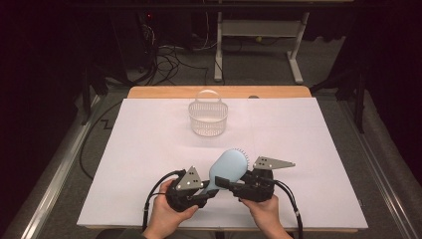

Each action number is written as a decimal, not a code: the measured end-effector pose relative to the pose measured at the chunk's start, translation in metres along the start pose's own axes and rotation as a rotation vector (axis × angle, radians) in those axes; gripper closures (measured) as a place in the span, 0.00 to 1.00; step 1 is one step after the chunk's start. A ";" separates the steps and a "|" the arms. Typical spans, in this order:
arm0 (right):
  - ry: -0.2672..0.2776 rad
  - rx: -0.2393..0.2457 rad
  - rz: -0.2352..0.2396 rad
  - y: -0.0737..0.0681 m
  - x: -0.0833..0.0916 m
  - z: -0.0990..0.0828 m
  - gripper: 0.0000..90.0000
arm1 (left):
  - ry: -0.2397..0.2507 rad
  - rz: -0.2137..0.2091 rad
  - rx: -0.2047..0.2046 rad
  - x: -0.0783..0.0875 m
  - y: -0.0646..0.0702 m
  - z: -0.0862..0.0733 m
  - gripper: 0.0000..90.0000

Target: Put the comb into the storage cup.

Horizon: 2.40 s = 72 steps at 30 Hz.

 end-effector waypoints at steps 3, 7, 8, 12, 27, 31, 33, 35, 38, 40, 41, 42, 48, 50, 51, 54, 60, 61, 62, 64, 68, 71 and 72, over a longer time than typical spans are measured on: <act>-0.010 -0.004 0.004 0.000 0.000 0.000 0.62 | 0.014 -0.008 0.009 0.000 0.000 0.000 0.72; -0.019 -0.008 0.006 0.001 0.000 0.000 0.63 | 0.018 -0.016 0.008 -0.001 0.000 0.000 0.68; -0.020 -0.010 0.005 0.001 0.000 0.000 0.63 | 0.019 -0.021 0.008 -0.001 0.000 0.000 0.66; -0.020 -0.011 0.003 0.003 0.001 0.002 0.63 | 0.044 -0.023 0.006 -0.001 0.001 -0.001 0.62; -0.015 -0.014 -0.010 0.006 0.005 0.005 0.63 | 0.057 -0.072 0.026 0.002 -0.004 -0.004 0.45; -0.014 -0.015 -0.007 0.006 0.005 0.006 0.63 | 0.058 -0.064 0.043 0.004 -0.007 -0.004 0.38; -0.016 -0.016 -0.007 0.007 0.004 0.006 0.63 | 0.056 -0.062 0.047 0.004 -0.008 -0.005 0.37; -0.018 -0.016 -0.008 0.007 0.004 0.006 0.63 | 0.050 -0.062 0.056 0.003 -0.009 -0.006 0.36; -0.018 -0.018 -0.008 0.007 0.005 0.006 0.63 | 0.054 -0.076 0.075 0.002 -0.011 -0.008 0.36; -0.016 -0.019 -0.010 0.007 0.005 0.006 0.63 | 0.058 -0.077 0.085 0.003 -0.012 -0.009 0.36; -0.015 -0.019 -0.010 0.008 0.006 0.007 0.63 | 0.060 -0.078 0.088 0.003 -0.013 -0.010 0.37; -0.015 -0.021 -0.008 0.008 0.006 0.007 0.63 | 0.062 -0.075 0.094 0.004 -0.014 -0.010 0.37; -0.018 -0.028 -0.011 0.009 0.007 0.008 0.63 | 0.056 -0.049 0.107 0.005 -0.016 -0.013 0.40; -0.019 -0.027 -0.011 0.009 0.008 0.008 0.63 | 0.056 -0.045 0.108 0.006 -0.017 -0.014 0.40; -0.020 -0.026 -0.011 0.009 0.008 0.008 0.63 | 0.057 -0.040 0.111 0.006 -0.018 -0.014 0.40; -0.022 -0.026 -0.011 0.009 0.008 0.009 0.63 | 0.062 -0.032 0.116 0.008 -0.019 -0.016 0.38; -0.019 -0.024 -0.016 0.009 0.012 0.012 0.63 | 0.087 -0.007 0.122 0.014 -0.023 -0.021 0.37; -0.018 -0.023 -0.017 0.009 0.012 0.012 0.63 | 0.090 -0.004 0.122 0.015 -0.023 -0.021 0.37; -0.017 -0.023 -0.019 0.010 0.013 0.012 0.63 | 0.093 0.001 0.121 0.016 -0.024 -0.022 0.37; -0.017 -0.024 -0.022 0.010 0.014 0.013 0.63 | 0.100 0.004 0.124 0.018 -0.025 -0.024 0.37; -0.020 -0.020 -0.029 0.010 0.016 0.016 0.63 | 0.110 0.018 0.133 0.022 -0.028 -0.027 0.34; -0.022 -0.013 -0.039 0.010 0.017 0.018 0.63 | 0.109 0.032 0.132 0.026 -0.030 -0.030 0.33; -0.024 -0.013 -0.041 0.010 0.018 0.019 0.63 | 0.107 0.035 0.130 0.027 -0.030 -0.031 0.33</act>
Point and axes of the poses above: each handheld gripper's, and its own axes: x roughly backward along the jaws, z roughly out of its top, y roughly to its right, the point moved 2 cm from there along -x, roughly forward along the jaws, and after that the axes turned 8 degrees about -x, right-handed, at the moved point
